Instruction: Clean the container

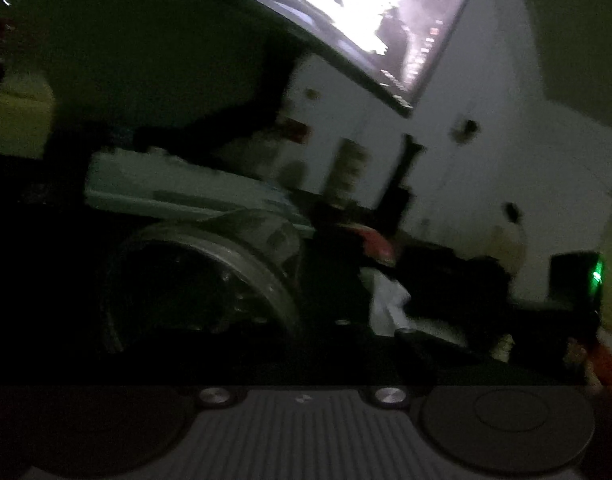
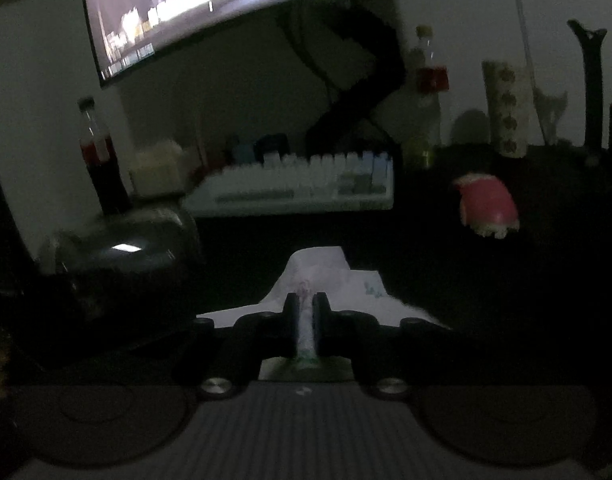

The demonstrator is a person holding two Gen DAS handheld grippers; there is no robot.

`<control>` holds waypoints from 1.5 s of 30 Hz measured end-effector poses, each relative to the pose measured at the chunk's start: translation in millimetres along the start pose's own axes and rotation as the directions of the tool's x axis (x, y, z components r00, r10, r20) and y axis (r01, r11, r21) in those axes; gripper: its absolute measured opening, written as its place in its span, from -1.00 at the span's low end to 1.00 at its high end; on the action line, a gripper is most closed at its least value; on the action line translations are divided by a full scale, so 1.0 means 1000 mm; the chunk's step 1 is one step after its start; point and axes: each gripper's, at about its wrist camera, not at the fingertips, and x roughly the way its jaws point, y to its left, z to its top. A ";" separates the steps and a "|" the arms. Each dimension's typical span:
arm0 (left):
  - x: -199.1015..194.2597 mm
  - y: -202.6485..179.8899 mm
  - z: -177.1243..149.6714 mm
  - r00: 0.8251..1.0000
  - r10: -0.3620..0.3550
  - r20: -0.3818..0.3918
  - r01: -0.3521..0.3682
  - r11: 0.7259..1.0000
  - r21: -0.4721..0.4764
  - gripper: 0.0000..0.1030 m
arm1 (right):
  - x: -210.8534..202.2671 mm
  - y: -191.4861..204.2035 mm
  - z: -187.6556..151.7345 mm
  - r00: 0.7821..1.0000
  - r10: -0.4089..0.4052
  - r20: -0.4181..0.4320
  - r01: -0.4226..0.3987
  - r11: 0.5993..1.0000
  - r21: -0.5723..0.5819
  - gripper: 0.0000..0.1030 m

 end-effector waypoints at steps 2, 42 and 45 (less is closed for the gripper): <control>-0.005 0.004 0.000 0.993 -0.117 -0.008 0.117 0.993 0.007 -0.88 | -0.013 0.001 0.005 0.999 0.015 0.029 -0.015 1.000 0.005 -0.82; 0.012 0.004 -0.007 0.981 0.195 -0.007 -0.194 0.978 0.073 -0.03 | -0.006 0.000 -0.028 0.987 -0.143 -0.074 0.136 0.986 -0.092 0.16; 0.014 0.001 -0.007 0.977 0.212 -0.003 -0.211 0.974 0.086 0.03 | -0.005 0.005 -0.026 0.987 -0.141 -0.082 0.131 0.985 -0.113 0.30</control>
